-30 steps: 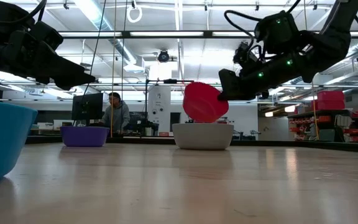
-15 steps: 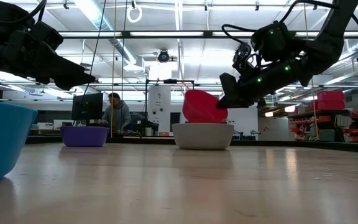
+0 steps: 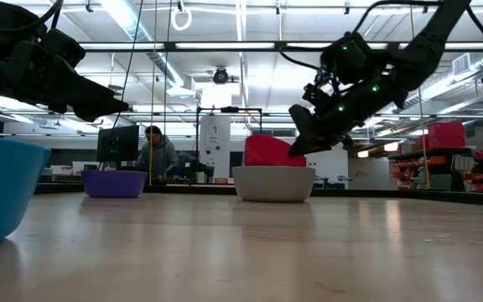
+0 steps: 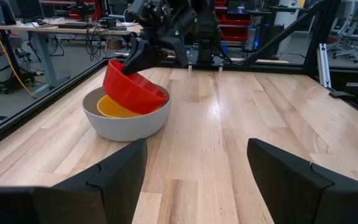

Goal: Nest bowls inside each other
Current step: Stack the red bowl on top of the yellow bowl

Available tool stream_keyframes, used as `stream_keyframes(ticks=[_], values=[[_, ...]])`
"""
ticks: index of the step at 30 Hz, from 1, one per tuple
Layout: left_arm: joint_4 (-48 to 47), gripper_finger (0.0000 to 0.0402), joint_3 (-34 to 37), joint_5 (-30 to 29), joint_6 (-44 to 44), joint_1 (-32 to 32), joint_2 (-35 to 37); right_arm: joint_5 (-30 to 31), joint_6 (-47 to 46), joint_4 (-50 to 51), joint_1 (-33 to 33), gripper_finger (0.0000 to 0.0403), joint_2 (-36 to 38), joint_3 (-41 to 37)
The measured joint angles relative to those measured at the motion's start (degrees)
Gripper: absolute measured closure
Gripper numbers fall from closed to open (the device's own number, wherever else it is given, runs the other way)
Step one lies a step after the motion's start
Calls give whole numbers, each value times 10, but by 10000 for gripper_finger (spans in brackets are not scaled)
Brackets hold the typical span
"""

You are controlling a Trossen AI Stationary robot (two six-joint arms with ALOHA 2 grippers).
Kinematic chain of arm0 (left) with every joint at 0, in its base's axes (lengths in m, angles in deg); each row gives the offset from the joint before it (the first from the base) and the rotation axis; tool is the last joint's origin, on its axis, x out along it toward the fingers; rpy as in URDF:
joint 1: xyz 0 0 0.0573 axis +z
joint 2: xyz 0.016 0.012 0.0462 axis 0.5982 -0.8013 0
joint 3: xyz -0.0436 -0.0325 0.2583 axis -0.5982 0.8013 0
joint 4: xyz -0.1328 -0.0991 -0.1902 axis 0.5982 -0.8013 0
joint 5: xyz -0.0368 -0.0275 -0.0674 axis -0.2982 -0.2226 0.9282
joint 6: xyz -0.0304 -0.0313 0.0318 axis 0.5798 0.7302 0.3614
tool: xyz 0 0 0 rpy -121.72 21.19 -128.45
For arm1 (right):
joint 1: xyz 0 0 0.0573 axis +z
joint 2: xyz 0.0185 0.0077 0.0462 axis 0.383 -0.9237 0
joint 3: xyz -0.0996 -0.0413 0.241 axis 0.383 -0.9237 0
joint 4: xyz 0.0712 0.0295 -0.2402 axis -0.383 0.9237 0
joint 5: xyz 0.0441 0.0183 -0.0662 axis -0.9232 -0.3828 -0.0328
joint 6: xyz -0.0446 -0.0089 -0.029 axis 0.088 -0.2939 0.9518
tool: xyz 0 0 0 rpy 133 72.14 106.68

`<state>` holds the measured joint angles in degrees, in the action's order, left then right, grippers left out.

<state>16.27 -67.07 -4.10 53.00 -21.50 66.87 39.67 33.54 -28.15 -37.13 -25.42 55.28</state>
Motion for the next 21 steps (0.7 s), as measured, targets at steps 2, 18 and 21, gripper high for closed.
stream_keyframes(ticks=[2, 18, 21], values=[[0, 116, 0, 0, 0, 0, 0, -1, 0, 41, 0, 402, 0, 23], [0, 116, 0, 0, 0, 0, 0, -62, -11, 290, -28, 402, 0, 132], [0, 116, 0, 0, 0, 0, 0, -77, -15, 310, -38, 402, 0, 134]])
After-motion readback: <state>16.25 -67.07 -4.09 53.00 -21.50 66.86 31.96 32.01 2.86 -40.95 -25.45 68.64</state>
